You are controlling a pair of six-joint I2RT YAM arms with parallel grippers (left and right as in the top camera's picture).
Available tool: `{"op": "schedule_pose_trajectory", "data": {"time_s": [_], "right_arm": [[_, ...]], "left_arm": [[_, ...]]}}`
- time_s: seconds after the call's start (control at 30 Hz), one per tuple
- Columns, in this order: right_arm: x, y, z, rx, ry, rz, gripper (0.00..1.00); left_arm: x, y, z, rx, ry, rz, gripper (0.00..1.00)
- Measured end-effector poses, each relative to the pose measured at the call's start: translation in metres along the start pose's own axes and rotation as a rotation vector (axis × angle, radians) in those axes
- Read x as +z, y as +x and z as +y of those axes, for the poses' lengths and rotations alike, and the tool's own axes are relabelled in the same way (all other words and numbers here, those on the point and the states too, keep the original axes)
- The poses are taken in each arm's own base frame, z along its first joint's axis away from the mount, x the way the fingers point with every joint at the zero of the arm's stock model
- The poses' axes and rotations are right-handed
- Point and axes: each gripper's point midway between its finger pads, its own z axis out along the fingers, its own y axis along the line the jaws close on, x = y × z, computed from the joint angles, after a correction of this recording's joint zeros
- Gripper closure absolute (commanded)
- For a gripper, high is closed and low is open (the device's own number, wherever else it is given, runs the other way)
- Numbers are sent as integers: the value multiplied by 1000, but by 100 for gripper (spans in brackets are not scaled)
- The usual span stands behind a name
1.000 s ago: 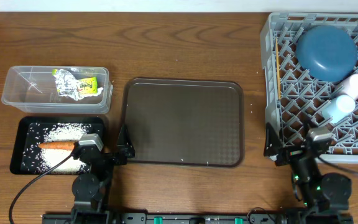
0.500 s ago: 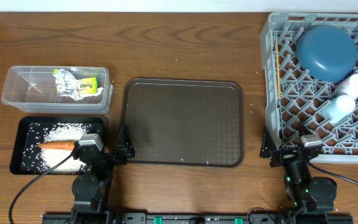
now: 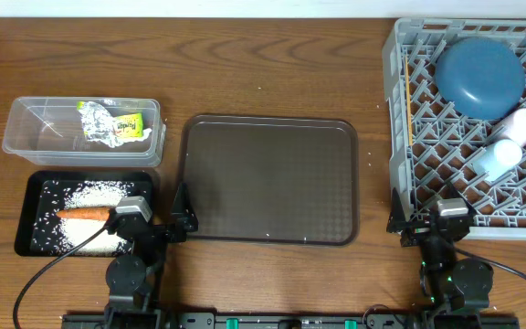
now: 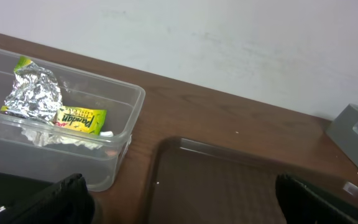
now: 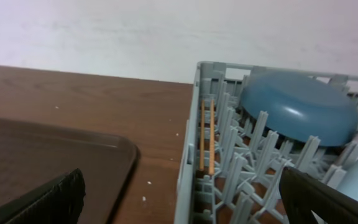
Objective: Sort waste into correct bins and load items into the dishwasher rack
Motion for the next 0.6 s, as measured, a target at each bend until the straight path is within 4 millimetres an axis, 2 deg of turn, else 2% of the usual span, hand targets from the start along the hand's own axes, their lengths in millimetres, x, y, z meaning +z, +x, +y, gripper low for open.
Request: {"op": "schedule_pose_trajectory", "data": {"time_s": [0.6], "right_arm": [[0, 0, -1, -40, 5, 1, 1]], "left_arm": [[0, 0, 0, 0, 0, 0, 1]]}}
